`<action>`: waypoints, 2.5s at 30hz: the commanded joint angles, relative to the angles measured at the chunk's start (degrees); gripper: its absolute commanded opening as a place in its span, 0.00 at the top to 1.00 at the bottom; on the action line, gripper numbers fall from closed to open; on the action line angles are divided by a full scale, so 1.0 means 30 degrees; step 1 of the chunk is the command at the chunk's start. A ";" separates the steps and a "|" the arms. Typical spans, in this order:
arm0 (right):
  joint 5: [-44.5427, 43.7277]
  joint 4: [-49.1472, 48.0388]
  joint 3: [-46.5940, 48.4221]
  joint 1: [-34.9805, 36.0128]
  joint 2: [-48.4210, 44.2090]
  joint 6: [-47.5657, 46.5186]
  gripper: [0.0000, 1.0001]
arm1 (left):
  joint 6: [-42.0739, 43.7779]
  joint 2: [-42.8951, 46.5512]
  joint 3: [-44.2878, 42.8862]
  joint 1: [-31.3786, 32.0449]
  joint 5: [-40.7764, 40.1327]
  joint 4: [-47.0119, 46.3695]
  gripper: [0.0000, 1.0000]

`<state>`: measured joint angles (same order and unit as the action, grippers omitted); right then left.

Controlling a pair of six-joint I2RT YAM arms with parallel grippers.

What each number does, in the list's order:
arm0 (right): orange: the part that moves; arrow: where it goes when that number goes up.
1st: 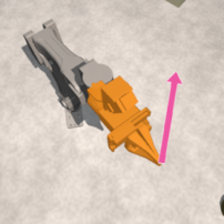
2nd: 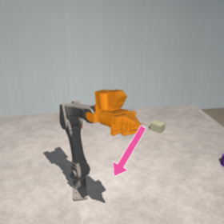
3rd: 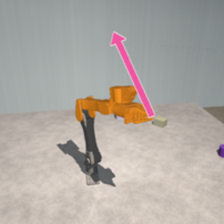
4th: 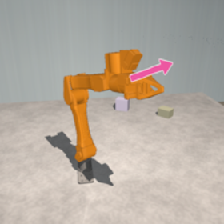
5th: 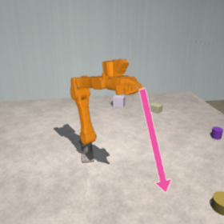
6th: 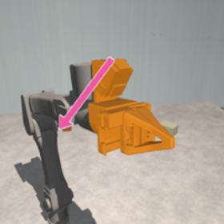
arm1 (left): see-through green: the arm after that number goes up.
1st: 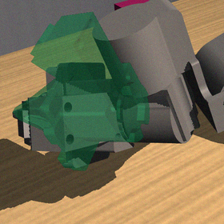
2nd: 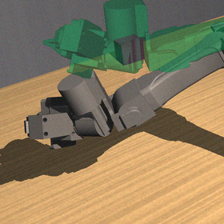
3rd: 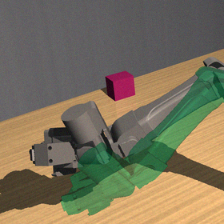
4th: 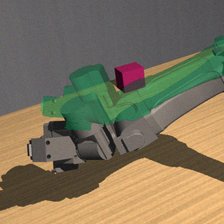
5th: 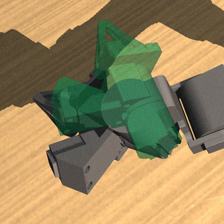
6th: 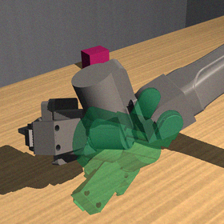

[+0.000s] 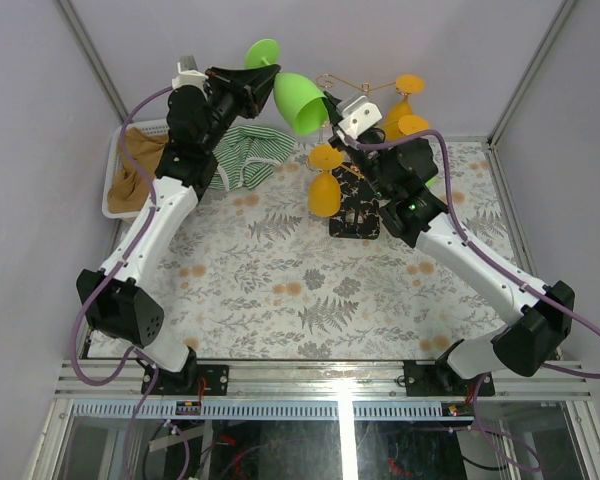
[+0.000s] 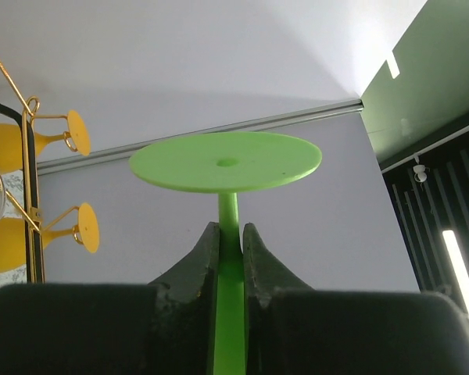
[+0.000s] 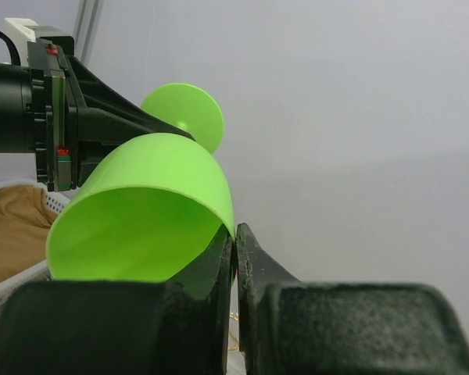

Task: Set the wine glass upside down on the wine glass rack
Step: Turn the wine glass upside down at the wine rack, then move the wine rack to the center of the board.

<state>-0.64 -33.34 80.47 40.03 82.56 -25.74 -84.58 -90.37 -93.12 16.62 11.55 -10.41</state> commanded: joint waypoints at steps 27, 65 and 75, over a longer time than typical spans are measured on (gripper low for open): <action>-0.6157 0.2949 -0.1087 0.0337 -0.2814 -0.1266 0.09 | 1.7426 -0.0585 -0.3946 -0.0383 -0.4083 0.2664 1.00; -0.4318 1.1258 1.4527 -0.5942 0.7188 0.4566 0.01 | 2.6221 -1.0518 -0.5899 -0.1534 0.1986 -0.4847 1.00; -0.3345 1.1571 1.4730 -0.7230 0.8720 0.5590 0.01 | 2.5510 -1.2983 -0.8076 -0.1517 0.3026 -0.5595 1.00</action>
<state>-12.69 4.16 123.57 17.98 109.82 -9.91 -6.72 -127.00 -113.99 12.16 18.17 -21.54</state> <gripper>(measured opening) 0.992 0.071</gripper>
